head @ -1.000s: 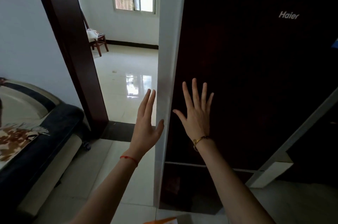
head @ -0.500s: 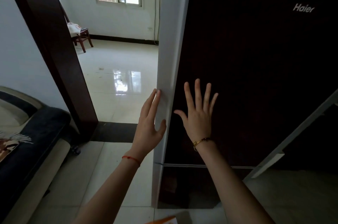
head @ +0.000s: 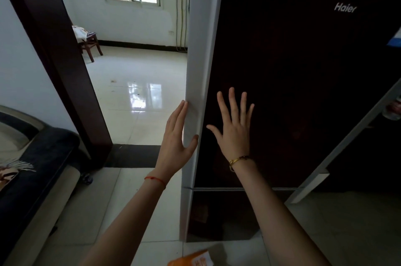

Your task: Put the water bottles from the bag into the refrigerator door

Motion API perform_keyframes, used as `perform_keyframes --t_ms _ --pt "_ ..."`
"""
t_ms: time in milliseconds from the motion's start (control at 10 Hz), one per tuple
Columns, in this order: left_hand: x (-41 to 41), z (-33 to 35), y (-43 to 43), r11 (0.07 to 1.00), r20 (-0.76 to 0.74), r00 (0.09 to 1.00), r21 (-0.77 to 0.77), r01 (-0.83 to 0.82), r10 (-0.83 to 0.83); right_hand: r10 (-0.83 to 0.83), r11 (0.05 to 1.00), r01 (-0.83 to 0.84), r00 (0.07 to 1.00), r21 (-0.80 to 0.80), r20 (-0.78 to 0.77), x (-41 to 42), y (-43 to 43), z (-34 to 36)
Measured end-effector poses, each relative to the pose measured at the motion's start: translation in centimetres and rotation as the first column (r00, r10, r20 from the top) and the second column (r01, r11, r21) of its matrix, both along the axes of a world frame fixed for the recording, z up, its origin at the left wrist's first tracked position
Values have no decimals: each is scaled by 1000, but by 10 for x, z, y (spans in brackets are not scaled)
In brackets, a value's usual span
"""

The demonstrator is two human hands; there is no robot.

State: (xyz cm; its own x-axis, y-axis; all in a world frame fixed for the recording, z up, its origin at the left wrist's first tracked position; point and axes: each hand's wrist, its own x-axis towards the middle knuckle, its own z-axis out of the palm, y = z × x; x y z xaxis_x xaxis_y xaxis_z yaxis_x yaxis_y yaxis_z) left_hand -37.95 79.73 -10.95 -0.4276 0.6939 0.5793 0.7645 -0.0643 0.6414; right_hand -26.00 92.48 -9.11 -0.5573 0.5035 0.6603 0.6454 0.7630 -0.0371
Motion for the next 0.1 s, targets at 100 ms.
perform_keyframes --t_ms 100 --pt "5 4 -10 1000 8 1000 -5 13 -13 101 992 -104 994 -75 -48 10 -6 11"
